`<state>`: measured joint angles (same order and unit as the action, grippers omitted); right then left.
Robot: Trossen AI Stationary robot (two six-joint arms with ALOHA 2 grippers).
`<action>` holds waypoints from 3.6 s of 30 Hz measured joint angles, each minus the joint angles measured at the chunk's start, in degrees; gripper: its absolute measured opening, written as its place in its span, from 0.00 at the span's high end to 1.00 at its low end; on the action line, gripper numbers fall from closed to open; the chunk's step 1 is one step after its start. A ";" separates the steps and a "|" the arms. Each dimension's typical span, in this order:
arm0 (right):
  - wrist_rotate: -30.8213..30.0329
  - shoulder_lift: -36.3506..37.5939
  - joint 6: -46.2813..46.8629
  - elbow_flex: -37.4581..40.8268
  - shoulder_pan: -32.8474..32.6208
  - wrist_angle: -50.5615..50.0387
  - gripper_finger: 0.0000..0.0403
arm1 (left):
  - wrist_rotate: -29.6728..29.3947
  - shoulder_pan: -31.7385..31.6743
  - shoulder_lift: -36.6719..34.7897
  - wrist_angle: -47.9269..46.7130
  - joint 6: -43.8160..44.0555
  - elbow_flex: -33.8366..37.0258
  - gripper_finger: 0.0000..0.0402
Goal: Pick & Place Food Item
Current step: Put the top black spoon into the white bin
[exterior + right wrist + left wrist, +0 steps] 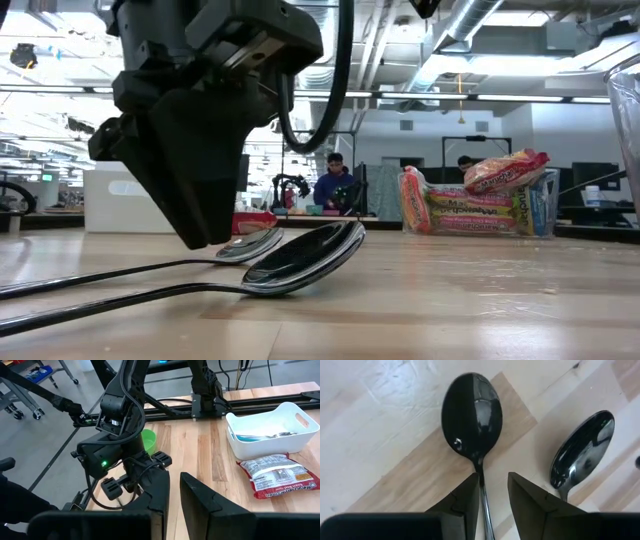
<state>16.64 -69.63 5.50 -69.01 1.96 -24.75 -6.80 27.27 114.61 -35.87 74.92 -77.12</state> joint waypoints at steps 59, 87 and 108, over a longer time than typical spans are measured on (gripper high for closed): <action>-0.02 0.00 -1.03 0.00 0.01 0.17 0.90 | 3.35 -0.32 0.48 -0.38 -1.19 2.75 0.76; -0.02 0.00 -1.03 0.00 0.00 0.20 0.90 | 3.41 -0.35 0.63 -4.69 -1.01 2.84 0.95; -0.02 -0.02 -1.46 0.04 0.02 0.74 0.90 | 2.29 -0.68 -2.71 -15.45 -2.35 3.19 0.94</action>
<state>16.62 -69.65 4.03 -68.97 1.98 -24.01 -4.51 26.59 111.90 -51.32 72.57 -73.93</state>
